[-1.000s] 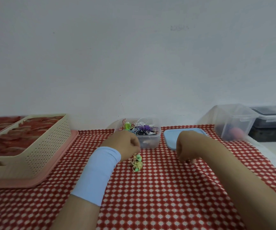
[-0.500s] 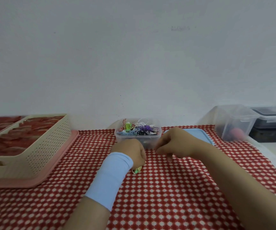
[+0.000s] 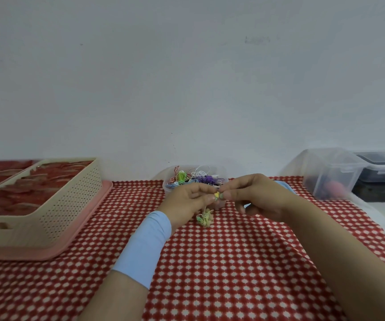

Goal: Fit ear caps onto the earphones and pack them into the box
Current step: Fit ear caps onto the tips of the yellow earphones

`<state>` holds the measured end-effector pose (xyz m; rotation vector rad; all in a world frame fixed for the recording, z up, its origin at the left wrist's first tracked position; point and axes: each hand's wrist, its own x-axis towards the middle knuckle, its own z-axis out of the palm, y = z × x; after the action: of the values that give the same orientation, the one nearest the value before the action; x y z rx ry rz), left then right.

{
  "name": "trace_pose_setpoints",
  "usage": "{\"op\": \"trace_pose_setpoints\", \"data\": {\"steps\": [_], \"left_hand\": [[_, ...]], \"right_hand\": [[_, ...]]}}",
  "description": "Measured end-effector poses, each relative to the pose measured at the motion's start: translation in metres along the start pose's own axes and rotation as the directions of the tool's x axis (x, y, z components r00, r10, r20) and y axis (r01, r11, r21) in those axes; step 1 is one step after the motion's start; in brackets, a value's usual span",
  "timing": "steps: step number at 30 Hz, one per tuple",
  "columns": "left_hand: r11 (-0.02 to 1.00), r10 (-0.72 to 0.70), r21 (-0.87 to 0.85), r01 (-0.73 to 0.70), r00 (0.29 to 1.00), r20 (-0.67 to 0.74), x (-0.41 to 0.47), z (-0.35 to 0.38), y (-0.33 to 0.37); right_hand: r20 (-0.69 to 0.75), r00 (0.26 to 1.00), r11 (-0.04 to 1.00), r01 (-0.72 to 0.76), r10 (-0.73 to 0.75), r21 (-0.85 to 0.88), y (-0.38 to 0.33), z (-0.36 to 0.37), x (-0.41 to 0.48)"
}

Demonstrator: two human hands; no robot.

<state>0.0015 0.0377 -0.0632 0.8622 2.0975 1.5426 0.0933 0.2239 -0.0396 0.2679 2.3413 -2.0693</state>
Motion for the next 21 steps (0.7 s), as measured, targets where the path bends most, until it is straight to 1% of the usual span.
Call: {"op": "trace_pose_setpoints", "data": {"steps": [3, 6, 13, 18, 21], "left_hand": [[0.999, 0.004, -0.054, -0.005, 1.000, -0.014, 0.0012, -0.0001, -0.0004], [0.999, 0.032, -0.039, -0.033, 0.999, -0.025, -0.0004, 0.0002, 0.0012], [0.998, 0.052, -0.019, -0.053, 0.999, -0.012, -0.0012, 0.0000, -0.0009], [0.995, 0.076, -0.070, -0.072, 0.996, 0.046, -0.0040, 0.0016, 0.0010], [0.993, 0.099, -0.069, -0.094, 0.992, 0.077, -0.0049, 0.0023, 0.0009]], "right_hand": [[-0.009, 1.000, 0.998, -0.001, 0.002, 0.065, 0.0012, -0.0012, 0.0027], [0.015, 1.000, 0.992, -0.011, 0.010, 0.122, 0.0024, -0.0009, 0.0045], [0.087, 0.995, 0.991, -0.058, 0.047, 0.122, 0.0033, -0.0031, 0.0046], [0.208, 0.969, 0.971, -0.170, 0.133, 0.171, 0.0047, -0.0060, 0.0060], [0.255, 0.950, 0.961, -0.227, 0.182, 0.160, 0.0042, -0.0061, 0.0054]]}}
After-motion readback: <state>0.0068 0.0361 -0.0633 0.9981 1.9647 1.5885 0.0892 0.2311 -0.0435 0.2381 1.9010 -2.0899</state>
